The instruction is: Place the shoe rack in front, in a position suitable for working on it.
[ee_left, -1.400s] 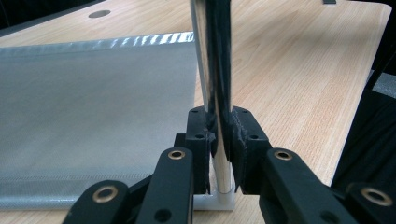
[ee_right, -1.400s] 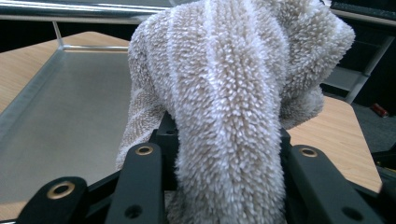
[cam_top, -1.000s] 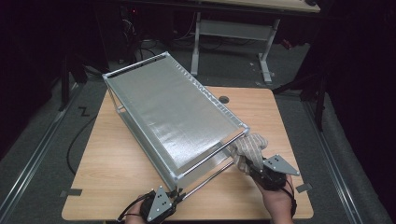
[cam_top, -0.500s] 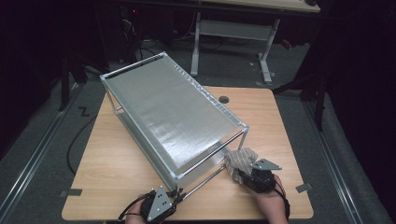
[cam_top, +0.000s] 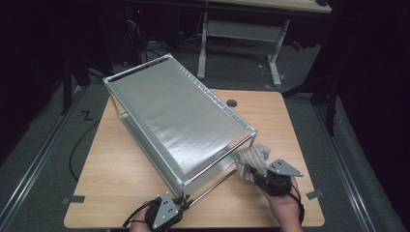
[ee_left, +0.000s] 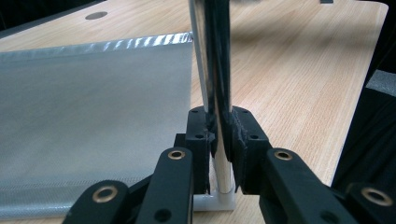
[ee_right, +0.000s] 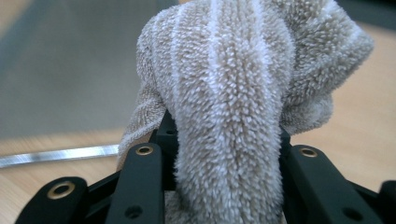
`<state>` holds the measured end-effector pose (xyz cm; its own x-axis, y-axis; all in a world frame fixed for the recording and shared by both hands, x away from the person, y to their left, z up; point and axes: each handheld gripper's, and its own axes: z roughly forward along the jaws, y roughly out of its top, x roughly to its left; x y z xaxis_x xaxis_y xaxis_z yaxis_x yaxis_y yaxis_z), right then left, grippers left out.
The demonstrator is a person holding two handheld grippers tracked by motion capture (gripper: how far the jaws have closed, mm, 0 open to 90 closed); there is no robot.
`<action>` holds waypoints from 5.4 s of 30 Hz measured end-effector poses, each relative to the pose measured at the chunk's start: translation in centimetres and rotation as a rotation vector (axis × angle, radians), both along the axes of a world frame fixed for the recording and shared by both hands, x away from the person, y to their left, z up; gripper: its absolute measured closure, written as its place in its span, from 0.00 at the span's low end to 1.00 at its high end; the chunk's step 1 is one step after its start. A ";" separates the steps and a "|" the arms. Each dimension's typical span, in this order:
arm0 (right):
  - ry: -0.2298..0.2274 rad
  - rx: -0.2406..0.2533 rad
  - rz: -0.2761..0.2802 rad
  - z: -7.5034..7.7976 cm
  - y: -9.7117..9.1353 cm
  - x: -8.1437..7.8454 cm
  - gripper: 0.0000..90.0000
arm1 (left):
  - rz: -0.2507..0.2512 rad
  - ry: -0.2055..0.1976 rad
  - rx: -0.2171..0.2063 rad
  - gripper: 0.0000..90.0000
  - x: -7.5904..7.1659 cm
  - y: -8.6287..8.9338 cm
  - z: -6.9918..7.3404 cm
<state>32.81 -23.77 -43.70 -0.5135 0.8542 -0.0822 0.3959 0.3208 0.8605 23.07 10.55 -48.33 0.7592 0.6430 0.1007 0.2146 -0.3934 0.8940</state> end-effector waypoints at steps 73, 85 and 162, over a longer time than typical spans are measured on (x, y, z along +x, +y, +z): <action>0.115 -0.087 0.171 -4.3 1.6 2.7 0.73 | 0.207 0.017 -0.025 0.88 -0.5 5.3 -0.1; 0.122 -0.096 0.166 -4.1 1.0 -0.2 0.73 | 0.243 0.046 -0.066 0.89 1.9 6.5 -0.2; 0.213 -0.127 0.006 -4.8 -1.2 -4.9 0.68 | 0.167 0.045 -0.046 0.88 3.8 3.8 -0.4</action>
